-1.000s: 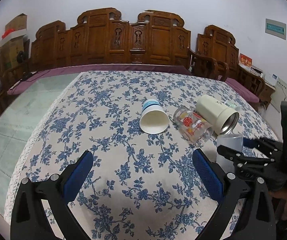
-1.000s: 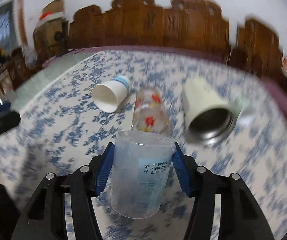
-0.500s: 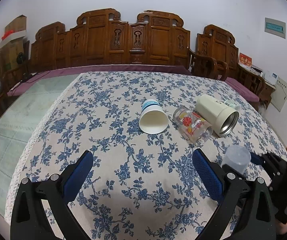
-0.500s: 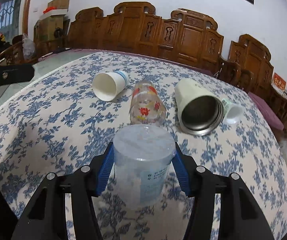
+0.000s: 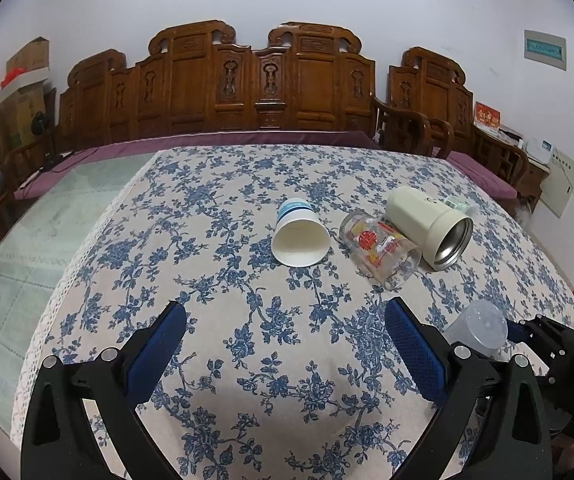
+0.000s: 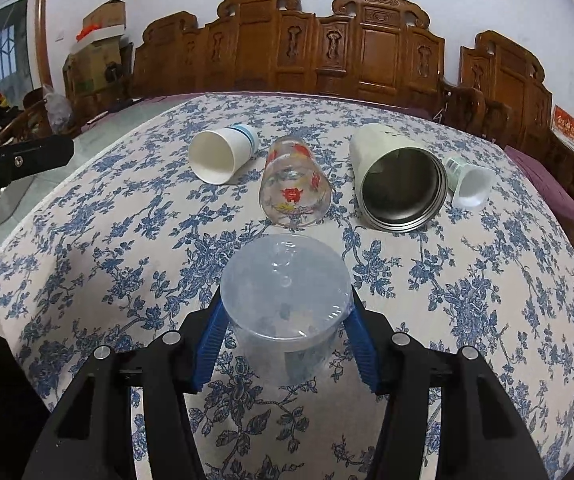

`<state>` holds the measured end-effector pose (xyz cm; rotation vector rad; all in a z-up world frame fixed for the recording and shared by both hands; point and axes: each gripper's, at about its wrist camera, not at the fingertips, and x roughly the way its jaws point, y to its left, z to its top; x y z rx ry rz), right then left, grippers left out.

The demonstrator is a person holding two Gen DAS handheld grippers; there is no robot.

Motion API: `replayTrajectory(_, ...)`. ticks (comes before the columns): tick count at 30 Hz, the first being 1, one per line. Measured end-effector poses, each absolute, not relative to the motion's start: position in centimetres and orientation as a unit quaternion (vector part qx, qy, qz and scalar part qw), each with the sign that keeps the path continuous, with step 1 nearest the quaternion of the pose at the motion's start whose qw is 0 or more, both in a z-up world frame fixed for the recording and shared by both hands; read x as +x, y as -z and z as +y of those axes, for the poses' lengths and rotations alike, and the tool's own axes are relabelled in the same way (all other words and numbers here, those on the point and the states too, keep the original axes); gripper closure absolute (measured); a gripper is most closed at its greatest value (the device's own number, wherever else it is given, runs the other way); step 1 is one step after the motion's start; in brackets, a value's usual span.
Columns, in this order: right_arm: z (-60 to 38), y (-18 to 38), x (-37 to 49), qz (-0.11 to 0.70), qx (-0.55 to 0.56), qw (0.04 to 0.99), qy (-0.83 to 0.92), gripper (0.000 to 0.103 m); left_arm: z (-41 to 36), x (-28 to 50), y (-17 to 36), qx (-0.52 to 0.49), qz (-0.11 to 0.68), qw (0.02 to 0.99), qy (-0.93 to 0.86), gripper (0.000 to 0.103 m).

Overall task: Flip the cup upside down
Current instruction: 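Lower the clear cup rim-down onto the cloth and open the right tool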

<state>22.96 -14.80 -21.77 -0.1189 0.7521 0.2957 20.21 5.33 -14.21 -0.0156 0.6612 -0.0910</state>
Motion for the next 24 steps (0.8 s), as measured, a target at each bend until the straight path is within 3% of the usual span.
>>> replayTrajectory(7,-15.4,21.3,22.6,0.373,-0.033,0.914,-0.157,0.034,5.0,20.0,14.2,-0.006,0.322,0.946,0.046,0.008)
replayTrajectory(19,-17.8,19.0,20.0,0.354,0.005,0.923,-0.149,0.029,3.3,17.5,13.9,0.004,0.332,0.943,0.036,0.008)
replayTrajectory(24,-19.1,17.6,18.3,0.344,0.021,0.928,-0.142,0.019,2.6,15.3,13.4,0.004,0.338,0.940,0.040,0.008)
